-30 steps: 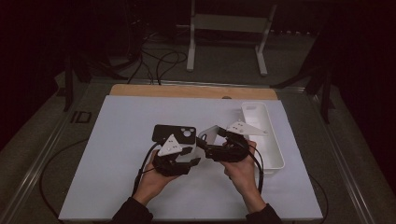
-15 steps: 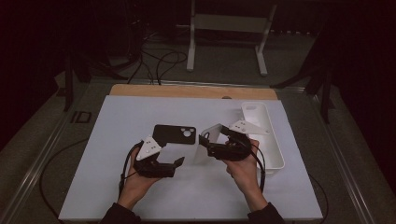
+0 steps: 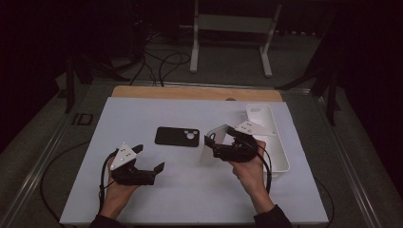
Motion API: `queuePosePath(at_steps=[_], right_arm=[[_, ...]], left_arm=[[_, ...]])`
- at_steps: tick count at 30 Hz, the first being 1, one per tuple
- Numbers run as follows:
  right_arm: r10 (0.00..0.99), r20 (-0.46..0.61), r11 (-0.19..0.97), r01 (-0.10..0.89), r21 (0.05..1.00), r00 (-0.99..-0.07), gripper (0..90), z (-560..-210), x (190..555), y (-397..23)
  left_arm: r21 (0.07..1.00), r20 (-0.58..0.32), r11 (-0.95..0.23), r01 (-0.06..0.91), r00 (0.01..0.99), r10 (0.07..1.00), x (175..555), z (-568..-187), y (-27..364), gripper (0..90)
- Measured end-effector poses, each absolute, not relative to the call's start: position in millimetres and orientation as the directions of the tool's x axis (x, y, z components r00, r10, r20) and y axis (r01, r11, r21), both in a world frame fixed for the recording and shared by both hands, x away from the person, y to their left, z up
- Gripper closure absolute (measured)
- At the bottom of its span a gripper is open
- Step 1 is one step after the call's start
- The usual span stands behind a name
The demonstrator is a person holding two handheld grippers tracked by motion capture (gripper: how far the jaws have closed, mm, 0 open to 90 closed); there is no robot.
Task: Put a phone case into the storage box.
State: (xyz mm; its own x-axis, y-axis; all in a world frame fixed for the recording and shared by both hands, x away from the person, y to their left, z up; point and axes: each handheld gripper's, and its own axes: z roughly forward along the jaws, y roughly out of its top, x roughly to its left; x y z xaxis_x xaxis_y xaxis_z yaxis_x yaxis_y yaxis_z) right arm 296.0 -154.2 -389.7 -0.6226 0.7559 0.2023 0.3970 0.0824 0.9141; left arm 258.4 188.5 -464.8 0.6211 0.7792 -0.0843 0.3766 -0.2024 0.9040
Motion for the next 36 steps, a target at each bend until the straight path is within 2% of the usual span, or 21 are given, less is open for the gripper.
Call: queuePosePath(at_steps=[17, 25, 36], right_arm=[[0.774, 0.194, 0.071, 0.387, 0.919, -0.602, 16.8, -385, 299, -168], [0.783, 0.19, 0.066, 0.383, 0.921, -0.592, 16.7, -380, 302, -175], [0.814, 0.161, 0.076, 0.378, 0.923, -0.558, 16.7, -365, 318, -189]], left_arm=[[0.903, -0.087, -0.185, 0.387, 0.589, 0.804, 238, -486, 231, 0.1], [0.898, -0.054, -0.22, 0.382, 0.59, 0.805, 232, -492, 235, 0.1], [0.904, -0.059, -0.205, 0.376, 0.584, 0.809, 230, -494, 236, 0.1]])
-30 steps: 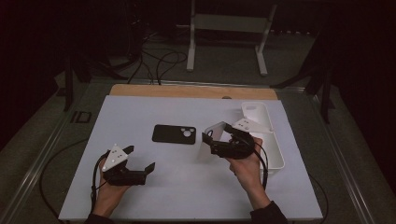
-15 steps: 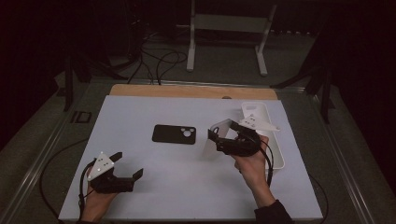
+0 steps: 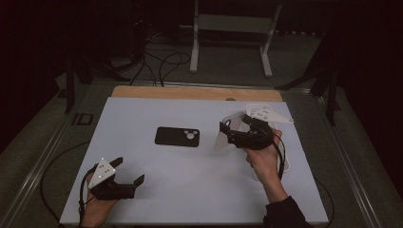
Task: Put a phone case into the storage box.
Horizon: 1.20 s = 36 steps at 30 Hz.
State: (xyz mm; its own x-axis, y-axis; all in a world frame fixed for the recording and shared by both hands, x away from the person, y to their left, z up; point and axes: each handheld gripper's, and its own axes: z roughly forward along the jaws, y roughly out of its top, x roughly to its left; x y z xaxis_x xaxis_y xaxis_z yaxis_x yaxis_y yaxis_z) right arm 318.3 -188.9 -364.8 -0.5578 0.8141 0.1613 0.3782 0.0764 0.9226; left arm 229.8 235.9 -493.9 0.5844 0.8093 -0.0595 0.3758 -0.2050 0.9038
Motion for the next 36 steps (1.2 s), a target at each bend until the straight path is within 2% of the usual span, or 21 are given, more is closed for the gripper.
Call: queuePosePath(at_steps=[8, 36], right_arm=[[0.832, 0.202, 0.026, 0.401, 0.916, -0.517, 16.7, -360, 337, -202], [0.91, 0.135, 0.041, 0.41, 0.911, -0.391, 16.7, -353, 402, -227]], left_arm=[[0.91, -0.064, -0.189, 0.37, 0.576, 0.815, 229, -494, 235, 0.2], [0.909, -0.086, -0.17, 0.382, 0.568, 0.818, 231, -497, 237, 0.1]])
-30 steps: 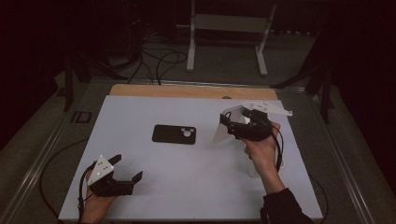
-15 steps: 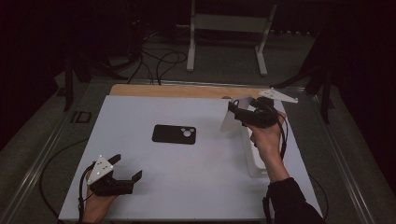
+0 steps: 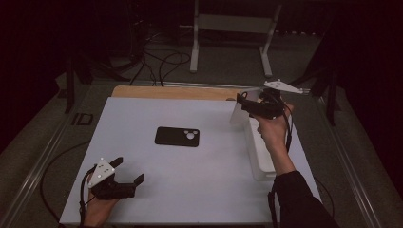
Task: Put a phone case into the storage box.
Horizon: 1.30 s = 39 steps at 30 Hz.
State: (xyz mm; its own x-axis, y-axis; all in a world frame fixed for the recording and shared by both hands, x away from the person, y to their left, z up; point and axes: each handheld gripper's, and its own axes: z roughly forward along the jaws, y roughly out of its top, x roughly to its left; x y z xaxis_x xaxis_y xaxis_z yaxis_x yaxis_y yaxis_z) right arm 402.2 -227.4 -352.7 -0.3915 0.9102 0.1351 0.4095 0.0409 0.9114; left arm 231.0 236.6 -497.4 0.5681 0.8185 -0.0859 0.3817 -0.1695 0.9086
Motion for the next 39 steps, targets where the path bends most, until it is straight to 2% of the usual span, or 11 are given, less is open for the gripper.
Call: queuePosePath(at_steps=[8, 11, 30, 39], right_arm=[[0.928, 0.129, 0.029, 0.414, 0.91, -0.35, 16.7, -354, 419, -233], [0.942, 0.135, 0.011, 0.43, 0.903, -0.308, 16.7, -356, 427, -240], [0.984, 0.082, 0.0, 0.455, 0.891, -0.16, 16.7, -364, 444, -268], [0.989, 0.058, 0.013, 0.482, 0.876, -0.133, 16.7, -371, 450, -275]], left_arm=[[0.909, -0.087, -0.168, 0.382, 0.568, 0.818, 231, -497, 237, 0.2], [0.91, -0.087, -0.167, 0.38, 0.567, 0.819, 231, -497, 237, 0.1], [0.911, -0.091, -0.162, 0.38, 0.567, 0.818, 231, -497, 237, 0.2], [0.911, -0.088, -0.165, 0.379, 0.569, 0.818, 231, -497, 237, 0.2]])
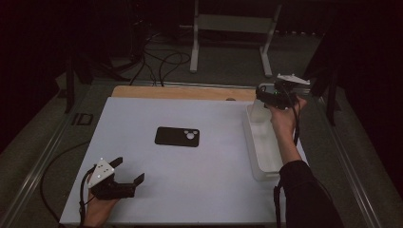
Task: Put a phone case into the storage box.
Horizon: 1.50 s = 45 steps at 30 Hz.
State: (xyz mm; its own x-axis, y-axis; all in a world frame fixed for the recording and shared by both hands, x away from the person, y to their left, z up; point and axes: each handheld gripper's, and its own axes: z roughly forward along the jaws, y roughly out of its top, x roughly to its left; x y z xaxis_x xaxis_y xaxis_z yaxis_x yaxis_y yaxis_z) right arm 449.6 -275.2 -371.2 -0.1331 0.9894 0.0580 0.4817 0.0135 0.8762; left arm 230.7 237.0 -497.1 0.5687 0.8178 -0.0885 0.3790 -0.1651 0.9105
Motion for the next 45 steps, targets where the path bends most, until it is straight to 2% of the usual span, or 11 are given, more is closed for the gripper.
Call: queuePosePath(at_steps=[27, 45], right_arm=[[0.993, 0.049, 0.026, 0.592, 0.805, -0.111, 16.5, -418, 464, -269], [0.995, 0.015, 0.052, 0.626, 0.778, -0.102, 16.5, -430, 470, -262]], left_arm=[[0.912, -0.089, -0.161, 0.377, 0.566, 0.82, 230, -497, 238, 0.2], [0.913, -0.089, -0.162, 0.375, 0.569, 0.817, 230, -497, 238, 0.2]])
